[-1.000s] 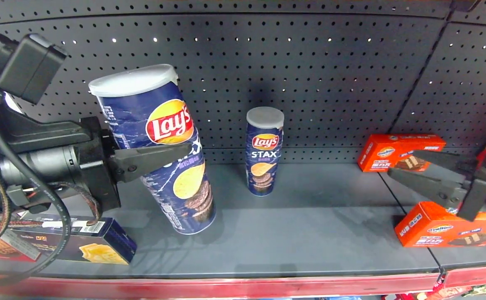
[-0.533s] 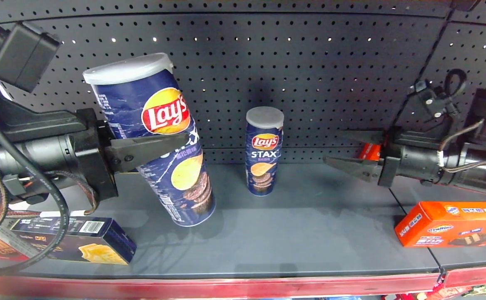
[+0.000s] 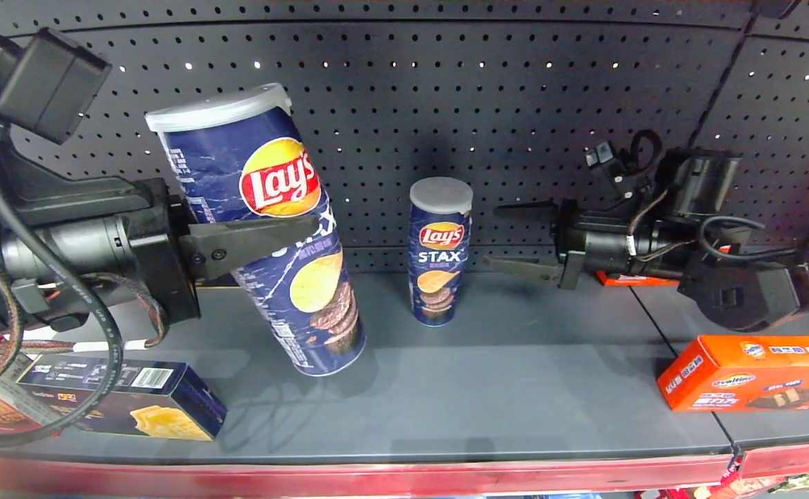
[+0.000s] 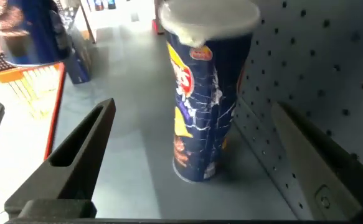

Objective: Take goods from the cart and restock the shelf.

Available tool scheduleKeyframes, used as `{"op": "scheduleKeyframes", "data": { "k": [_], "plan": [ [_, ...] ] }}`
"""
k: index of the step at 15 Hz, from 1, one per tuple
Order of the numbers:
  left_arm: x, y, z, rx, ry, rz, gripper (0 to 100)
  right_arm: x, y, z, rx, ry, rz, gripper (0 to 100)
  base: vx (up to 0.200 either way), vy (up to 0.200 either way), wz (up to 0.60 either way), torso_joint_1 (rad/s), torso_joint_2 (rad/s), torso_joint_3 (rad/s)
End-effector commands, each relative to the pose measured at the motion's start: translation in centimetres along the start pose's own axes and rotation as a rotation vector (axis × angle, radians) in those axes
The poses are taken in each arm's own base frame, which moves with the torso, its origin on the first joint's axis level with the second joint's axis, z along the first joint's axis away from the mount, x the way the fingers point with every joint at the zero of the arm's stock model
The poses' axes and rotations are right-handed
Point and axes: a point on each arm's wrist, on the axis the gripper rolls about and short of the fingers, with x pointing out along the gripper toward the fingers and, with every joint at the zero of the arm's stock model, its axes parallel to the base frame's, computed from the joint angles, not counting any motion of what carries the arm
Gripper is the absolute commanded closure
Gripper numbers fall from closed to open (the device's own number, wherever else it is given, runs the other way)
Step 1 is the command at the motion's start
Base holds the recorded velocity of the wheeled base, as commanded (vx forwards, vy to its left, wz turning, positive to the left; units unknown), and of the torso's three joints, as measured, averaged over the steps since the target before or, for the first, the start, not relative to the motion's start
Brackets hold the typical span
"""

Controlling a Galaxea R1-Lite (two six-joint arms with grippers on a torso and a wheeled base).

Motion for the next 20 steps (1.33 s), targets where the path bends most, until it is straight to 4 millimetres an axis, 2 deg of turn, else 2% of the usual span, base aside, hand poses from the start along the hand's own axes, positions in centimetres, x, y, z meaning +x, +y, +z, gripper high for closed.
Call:
{"op": "scheduleKeyframes", "data": {
  "k": [1, 9, 15, 20],
  "plan": [
    [0.5, 0.3, -0.2, -0.004, 0.004, -0.002, 100, 1.5, -0.7, -2.1, 0.029, 0.015, 0.021, 0, 0.0, 0.0, 0.0, 0.0, 0.0, 0.0],
    [0.9, 0.6, 0.0, 0.004, -0.008, -0.004, 100, 4.6, -2.2, -4.6, 0.037, 0.012, 0.05, 0, 0.0, 0.0, 0.0, 0.0, 0.0, 0.0],
    [1.0, 0.6, -0.3, -0.003, 0.002, -0.002, 100, 6.6, -2.0, -6.0, 0.048, 0.021, 0.055, 0, 0.0, 0.0, 0.0, 0.0, 0.0, 0.0],
    [0.9, 0.6, -0.6, -0.008, 0.009, 0.0, 100, 7.3, -2.2, -6.7, 0.052, 0.025, 0.05, 0, 0.0, 0.0, 0.0, 0.0, 0.0, 0.0]
  ]
}}
